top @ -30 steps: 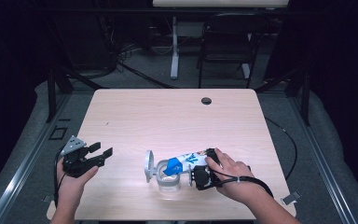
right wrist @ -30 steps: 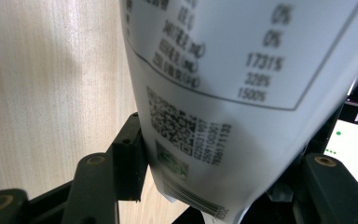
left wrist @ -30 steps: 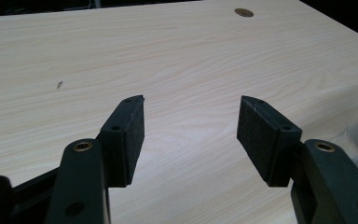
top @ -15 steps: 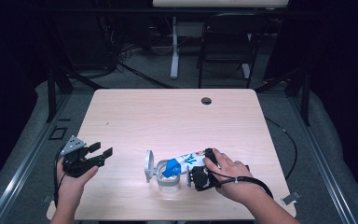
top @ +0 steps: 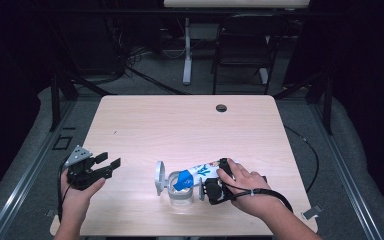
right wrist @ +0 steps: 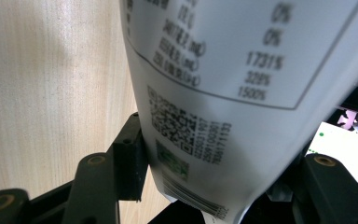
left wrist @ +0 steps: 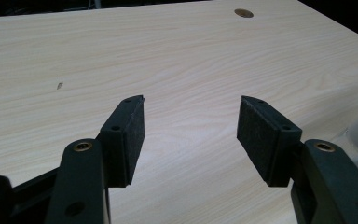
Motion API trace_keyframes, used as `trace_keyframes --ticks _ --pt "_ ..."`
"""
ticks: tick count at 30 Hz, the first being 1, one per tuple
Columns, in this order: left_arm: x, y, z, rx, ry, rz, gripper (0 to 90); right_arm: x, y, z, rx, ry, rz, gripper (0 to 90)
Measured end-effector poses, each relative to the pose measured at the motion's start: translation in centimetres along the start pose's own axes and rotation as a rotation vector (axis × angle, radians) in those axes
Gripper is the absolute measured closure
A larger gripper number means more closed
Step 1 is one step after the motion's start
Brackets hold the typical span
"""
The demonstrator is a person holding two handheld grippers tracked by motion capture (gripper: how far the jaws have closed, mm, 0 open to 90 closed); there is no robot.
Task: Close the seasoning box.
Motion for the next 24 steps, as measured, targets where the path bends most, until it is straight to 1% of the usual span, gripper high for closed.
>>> trace_keyframes --ticks 3,4,5,6,11,24 --pt "-0.03 -0.03 -0.01 -0.001 0.001 -0.001 42.0 0.07 0.06 -0.1 0.001 0.006 0.003 43.9" --pt "-0.04 -0.02 -0.01 -0.001 0.001 -0.001 42.0 -0.08 0.28 -0.02 -0.018 -0.011 0.011 43.9" --pt "-0.04 -0.01 -0.01 -0.002 0.001 0.0 42.0 -0.1 0.27 -0.01 -0.017 -0.015 0.009 43.9" --pt "-0.04 0.0 -0.01 -0.002 0.001 0.0 42.0 -0.03 0.17 -0.07 -0.01 -0.007 0.006 43.9" --pt "-0.01 0.0 0.03 -0.001 -0.001 0.0 42.0 0.02 0.16 -0.22 -0.013 -0.002 0.005 43.9" --pt "0.01 0.02 0.04 -0.003 -0.001 0.001 42.0 -0.08 0.38 -0.15 -0.029 -0.01 0.004 43.9"
Point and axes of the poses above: each handheld gripper's, and its own axes: x roughly forward along the jaws, z roughly out of its underside, y roughly to its right, the point moved 10 cm from there along x, roughly forward along the jaws
